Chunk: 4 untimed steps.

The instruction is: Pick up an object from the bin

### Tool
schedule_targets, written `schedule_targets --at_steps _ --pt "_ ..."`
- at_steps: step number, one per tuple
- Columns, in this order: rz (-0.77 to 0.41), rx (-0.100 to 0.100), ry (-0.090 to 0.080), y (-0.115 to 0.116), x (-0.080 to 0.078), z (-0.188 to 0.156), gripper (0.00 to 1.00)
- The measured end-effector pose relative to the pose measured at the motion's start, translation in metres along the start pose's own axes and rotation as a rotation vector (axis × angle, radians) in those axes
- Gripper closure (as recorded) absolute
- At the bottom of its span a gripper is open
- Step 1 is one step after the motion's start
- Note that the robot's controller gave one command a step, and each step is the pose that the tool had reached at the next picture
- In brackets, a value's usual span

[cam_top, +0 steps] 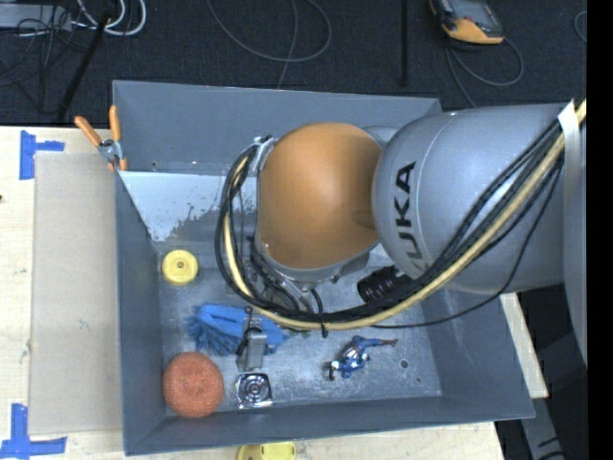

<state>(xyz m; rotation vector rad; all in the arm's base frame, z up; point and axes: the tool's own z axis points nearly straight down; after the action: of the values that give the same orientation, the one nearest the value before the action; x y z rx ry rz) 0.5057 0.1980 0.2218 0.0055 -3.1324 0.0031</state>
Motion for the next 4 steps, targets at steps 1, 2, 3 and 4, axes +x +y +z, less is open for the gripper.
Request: schedule_targets --at_steps 1,2,3,4 --pt "0.006 -0.002 -0.008 -0.002 -0.002 -0.005 0.0" --pt "0.069 -0.004 -0.013 -0.01 -0.036 0.071 0.0" --pt "0.279 -0.003 -0.009 -0.029 -0.055 0.147 0.0" --pt "0.199 -0.001 -0.007 -0.03 -0.061 0.159 0.0"
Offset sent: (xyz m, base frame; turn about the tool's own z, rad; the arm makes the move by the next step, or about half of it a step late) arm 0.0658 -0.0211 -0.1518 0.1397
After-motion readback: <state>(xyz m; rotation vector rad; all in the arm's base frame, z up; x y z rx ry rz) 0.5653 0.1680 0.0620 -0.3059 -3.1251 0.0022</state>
